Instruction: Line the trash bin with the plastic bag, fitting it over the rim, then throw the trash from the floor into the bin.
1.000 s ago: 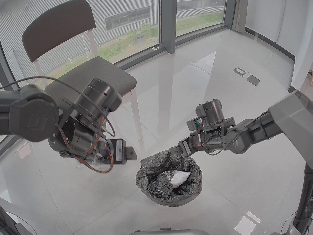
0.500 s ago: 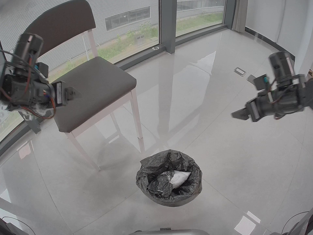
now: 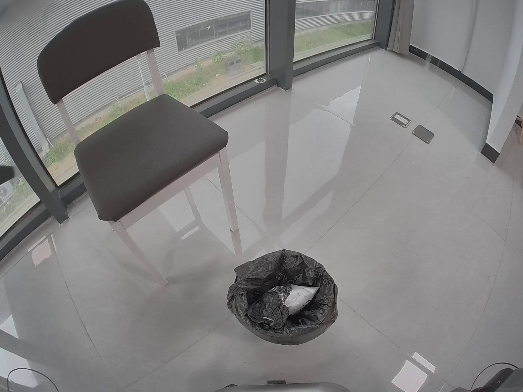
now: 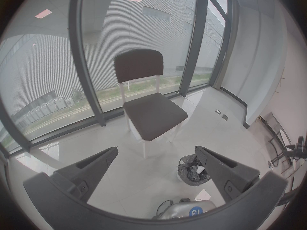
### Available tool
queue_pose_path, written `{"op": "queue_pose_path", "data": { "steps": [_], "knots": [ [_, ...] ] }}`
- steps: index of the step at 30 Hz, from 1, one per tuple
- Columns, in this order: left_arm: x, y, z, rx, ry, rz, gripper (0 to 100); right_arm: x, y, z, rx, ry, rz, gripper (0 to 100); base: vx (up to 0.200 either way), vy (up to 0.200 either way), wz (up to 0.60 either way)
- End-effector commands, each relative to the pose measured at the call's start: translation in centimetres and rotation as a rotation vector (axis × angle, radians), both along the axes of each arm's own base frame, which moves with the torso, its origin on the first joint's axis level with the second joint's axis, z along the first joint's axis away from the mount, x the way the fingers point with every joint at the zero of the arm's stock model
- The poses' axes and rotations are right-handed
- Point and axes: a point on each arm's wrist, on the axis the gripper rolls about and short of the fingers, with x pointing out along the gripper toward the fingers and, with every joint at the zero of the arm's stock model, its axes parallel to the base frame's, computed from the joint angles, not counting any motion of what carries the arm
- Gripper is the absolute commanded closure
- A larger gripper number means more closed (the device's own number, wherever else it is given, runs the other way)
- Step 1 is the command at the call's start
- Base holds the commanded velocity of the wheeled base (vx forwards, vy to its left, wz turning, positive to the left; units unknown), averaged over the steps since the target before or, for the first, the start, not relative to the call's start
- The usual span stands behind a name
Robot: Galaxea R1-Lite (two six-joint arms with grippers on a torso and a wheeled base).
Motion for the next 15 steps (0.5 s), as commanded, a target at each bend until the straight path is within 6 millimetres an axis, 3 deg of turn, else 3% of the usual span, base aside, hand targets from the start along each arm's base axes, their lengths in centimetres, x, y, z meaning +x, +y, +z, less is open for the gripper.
{"op": "queue_pose_path", "data": {
  "steps": [1,8,15],
  "knots": [
    [-14.0,0.5,-4.8,-0.017,-0.158,0.138,0,-11.9,-0.7,-7.6,0.099,-0.142,-0.071,0,0.000,0.000,0.00],
    [-17.3,0.3,-7.0,-0.018,-0.201,0.151,0,-13.9,-0.8,-11.7,0.128,-0.195,-0.085,0,0.000,0.000,0.00],
    [-18.3,0.3,-7.5,-0.023,-0.240,0.142,0,-13.1,-0.8,-14.2,0.138,-0.207,-0.094,0,0.000,0.000,0.00]
  ]
}}
